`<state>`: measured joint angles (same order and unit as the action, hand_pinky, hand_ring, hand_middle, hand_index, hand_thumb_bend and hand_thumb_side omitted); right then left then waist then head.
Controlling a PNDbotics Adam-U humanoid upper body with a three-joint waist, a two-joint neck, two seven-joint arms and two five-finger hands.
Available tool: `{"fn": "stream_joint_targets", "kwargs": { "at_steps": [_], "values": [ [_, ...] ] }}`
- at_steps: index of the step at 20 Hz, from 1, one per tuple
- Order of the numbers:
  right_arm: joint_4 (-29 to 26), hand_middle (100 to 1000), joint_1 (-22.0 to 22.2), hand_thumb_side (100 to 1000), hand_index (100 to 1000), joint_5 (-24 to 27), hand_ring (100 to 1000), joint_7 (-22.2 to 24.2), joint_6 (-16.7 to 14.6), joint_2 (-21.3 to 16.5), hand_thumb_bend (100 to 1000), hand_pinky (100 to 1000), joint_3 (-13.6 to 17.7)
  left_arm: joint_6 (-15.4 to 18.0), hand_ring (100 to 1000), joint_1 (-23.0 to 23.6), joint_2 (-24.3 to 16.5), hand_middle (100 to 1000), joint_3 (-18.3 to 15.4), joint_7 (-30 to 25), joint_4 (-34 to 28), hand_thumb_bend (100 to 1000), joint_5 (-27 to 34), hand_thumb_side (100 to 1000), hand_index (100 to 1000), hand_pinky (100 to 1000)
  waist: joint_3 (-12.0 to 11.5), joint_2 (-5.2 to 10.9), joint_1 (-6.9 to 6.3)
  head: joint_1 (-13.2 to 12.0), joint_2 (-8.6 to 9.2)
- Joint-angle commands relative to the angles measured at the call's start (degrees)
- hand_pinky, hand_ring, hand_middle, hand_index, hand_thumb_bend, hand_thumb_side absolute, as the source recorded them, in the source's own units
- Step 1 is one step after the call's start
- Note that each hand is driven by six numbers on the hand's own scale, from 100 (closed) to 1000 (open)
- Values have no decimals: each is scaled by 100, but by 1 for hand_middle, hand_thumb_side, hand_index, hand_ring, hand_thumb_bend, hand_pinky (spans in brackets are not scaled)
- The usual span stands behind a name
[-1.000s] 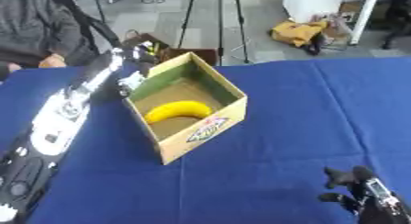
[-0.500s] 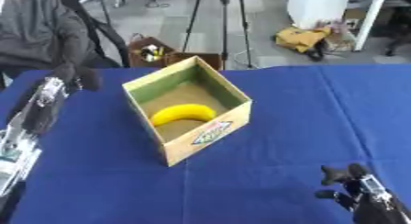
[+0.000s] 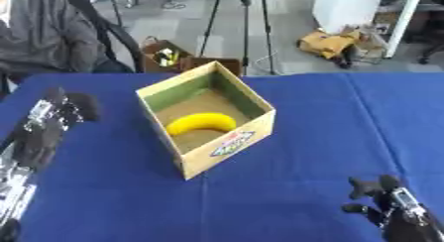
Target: Pick up objects on the table and place them in the box.
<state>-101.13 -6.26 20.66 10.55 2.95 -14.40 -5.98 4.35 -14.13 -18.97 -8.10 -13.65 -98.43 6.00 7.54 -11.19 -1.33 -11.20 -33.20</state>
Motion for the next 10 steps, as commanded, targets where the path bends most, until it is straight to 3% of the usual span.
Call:
{"fn": "stream_joint_targets", "kwargs": {
  "at_steps": [1, 10],
  "values": [
    [-130, 538, -43, 788, 625, 34, 965, -18, -14, -97, 100, 650, 36, -41, 649, -44, 6, 597, -100, -24, -89, 232, 15, 1000, 720, 700, 6, 72, -10, -58, -43],
    [-104, 538, -35, 813, 625, -5, 965, -10, -11, -87, 100, 651, 20, -101, 633, -13, 192, 582, -68, -145, -61, 232, -32, 1000, 715, 693, 45, 42, -38, 27, -395]
  ]
}}
